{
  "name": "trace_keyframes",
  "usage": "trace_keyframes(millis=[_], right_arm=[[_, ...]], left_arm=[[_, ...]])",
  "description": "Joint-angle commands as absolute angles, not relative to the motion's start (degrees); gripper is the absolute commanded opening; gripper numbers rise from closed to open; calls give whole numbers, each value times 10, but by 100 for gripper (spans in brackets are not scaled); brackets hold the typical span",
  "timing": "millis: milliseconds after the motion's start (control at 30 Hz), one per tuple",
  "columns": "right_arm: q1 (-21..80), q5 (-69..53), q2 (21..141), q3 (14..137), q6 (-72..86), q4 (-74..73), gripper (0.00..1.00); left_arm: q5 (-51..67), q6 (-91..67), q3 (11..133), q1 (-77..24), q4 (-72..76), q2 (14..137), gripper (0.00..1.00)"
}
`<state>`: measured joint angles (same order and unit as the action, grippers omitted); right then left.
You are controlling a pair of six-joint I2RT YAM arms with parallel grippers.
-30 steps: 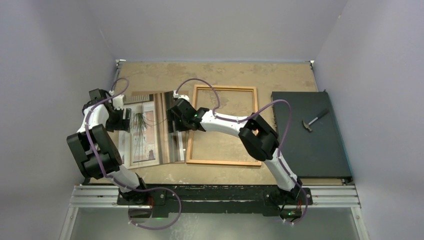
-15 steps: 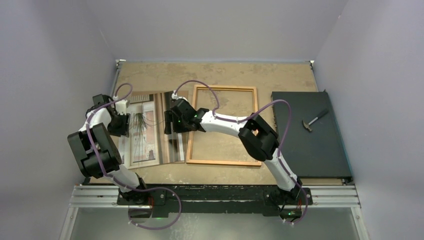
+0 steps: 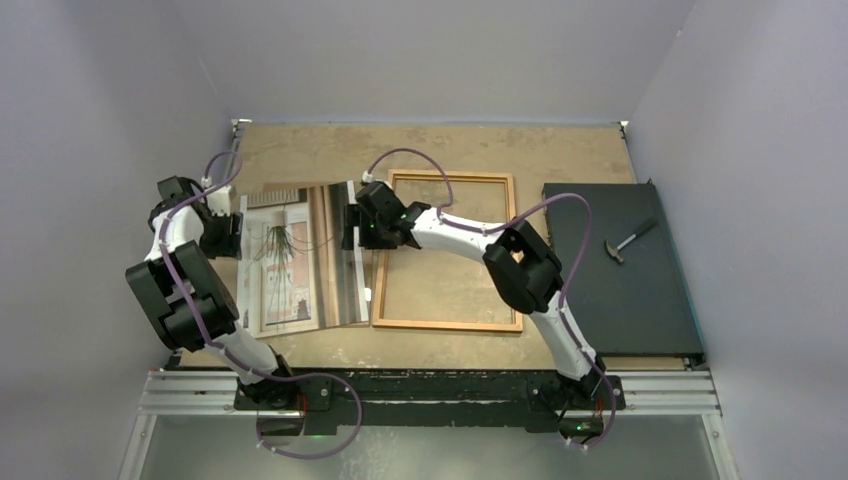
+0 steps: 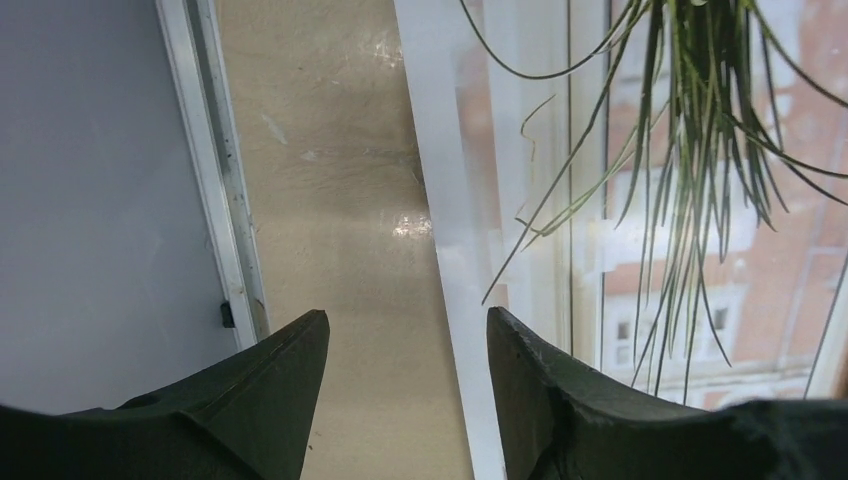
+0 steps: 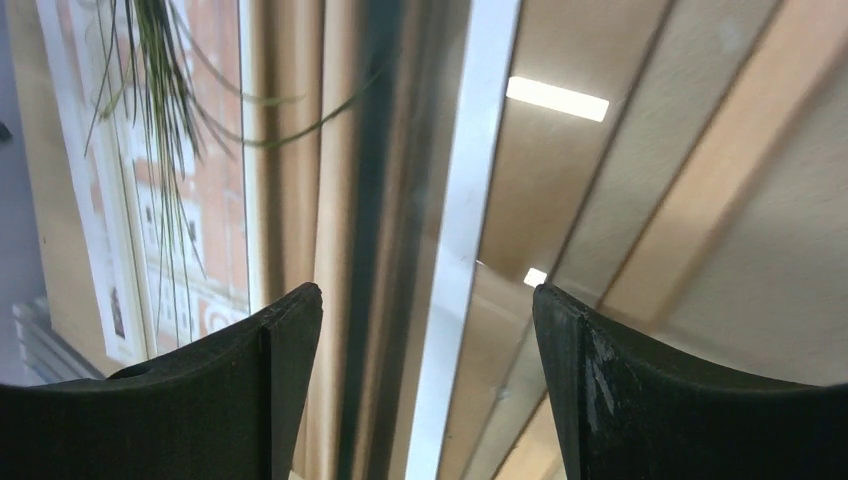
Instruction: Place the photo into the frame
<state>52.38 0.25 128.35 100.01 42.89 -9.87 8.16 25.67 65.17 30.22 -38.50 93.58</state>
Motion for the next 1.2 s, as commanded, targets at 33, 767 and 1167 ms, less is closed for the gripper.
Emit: trace_keyframes(millis=[33, 767, 1167], right_arm=[[498, 46, 1298, 1054, 428, -126, 82], [495, 146, 1381, 1161, 439, -213, 90], [495, 9, 1352, 1052, 533, -107, 90]], left_arm=[[84, 273, 630, 308, -363, 963, 55], [-22, 207, 686, 308, -265, 1027, 31], [-11, 197, 605, 272, -228, 1057, 26]])
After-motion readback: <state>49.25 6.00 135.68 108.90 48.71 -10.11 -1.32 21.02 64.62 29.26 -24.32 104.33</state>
